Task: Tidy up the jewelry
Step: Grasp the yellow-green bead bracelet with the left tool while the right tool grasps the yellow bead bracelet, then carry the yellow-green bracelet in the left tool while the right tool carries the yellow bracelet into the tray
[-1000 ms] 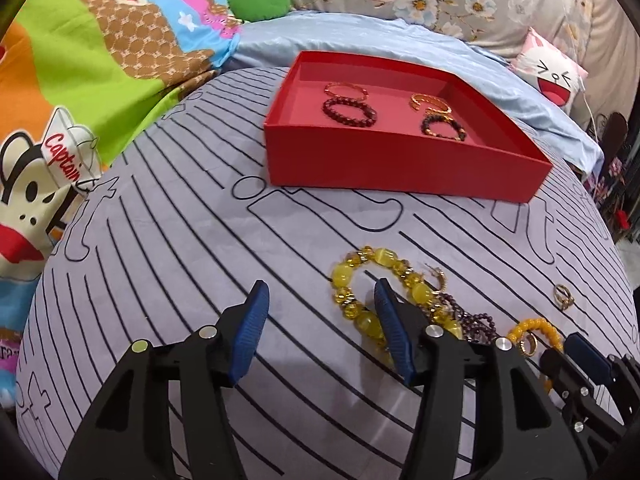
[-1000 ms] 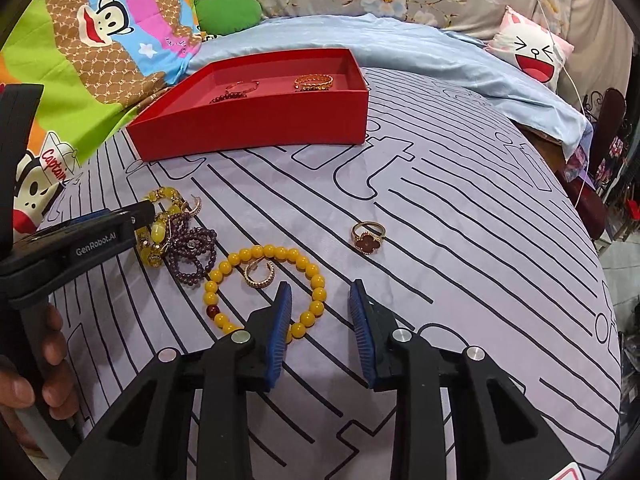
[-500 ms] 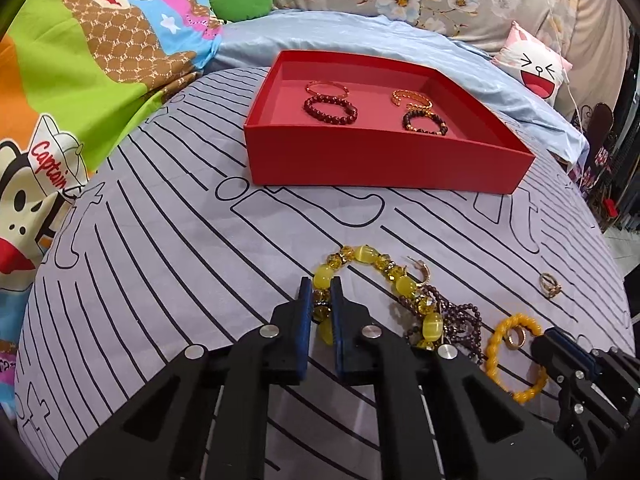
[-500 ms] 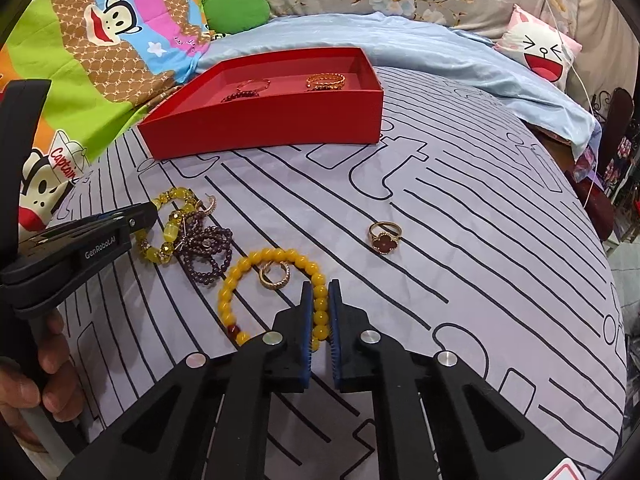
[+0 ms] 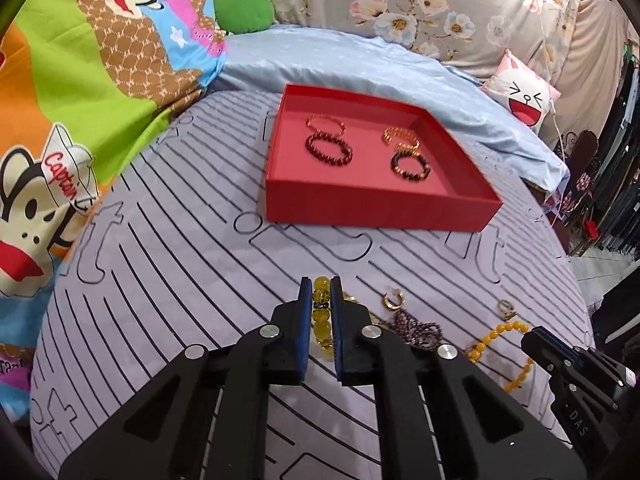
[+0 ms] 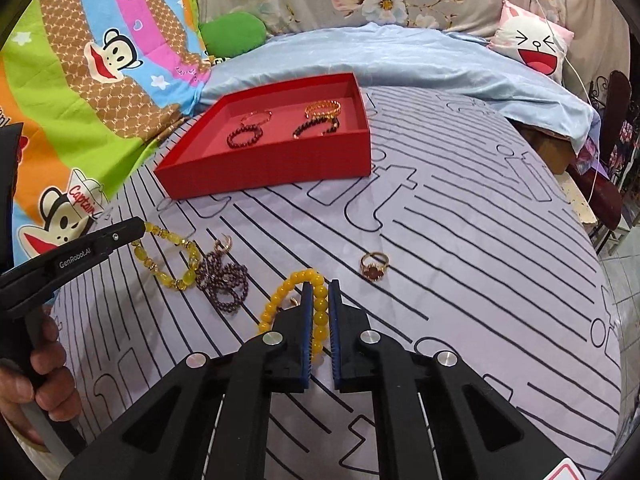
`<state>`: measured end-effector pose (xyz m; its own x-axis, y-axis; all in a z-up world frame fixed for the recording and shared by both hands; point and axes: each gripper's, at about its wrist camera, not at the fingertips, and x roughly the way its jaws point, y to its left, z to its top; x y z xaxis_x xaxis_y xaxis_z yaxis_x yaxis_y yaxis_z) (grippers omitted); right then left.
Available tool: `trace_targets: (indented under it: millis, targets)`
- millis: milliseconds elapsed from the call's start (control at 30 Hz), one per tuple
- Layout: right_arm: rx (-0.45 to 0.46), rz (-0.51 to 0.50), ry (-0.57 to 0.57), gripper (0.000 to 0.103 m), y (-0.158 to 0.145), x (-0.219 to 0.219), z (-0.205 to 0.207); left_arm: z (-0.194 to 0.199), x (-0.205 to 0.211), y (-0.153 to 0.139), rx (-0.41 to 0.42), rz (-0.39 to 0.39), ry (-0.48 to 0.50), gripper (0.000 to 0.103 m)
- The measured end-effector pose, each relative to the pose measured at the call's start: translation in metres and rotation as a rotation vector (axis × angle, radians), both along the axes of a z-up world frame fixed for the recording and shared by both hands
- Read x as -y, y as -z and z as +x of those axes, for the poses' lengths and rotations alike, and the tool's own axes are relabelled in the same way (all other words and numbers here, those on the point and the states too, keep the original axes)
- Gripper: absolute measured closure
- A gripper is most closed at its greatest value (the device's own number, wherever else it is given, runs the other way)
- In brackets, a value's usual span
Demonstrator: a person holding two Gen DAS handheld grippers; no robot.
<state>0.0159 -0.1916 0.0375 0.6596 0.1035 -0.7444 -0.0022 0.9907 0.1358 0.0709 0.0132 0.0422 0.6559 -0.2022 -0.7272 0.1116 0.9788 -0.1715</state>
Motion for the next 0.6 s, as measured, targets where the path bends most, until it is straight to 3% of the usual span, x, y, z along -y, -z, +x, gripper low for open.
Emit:
trace_targets:
  millis: [300, 600]
  targets:
    - [0.072, -0.011, -0.018, 0.096, -0.034, -0.001, 0.003, -0.001, 0.008, -0.04, 0.063, -0.01, 0.053, 0.094]
    - [0.153, -0.042, -0.021, 0.096, -0.07, 0.004, 0.039, 0.025, 0.018, -0.085, 0.14, -0.052, 0.093, 0.094]
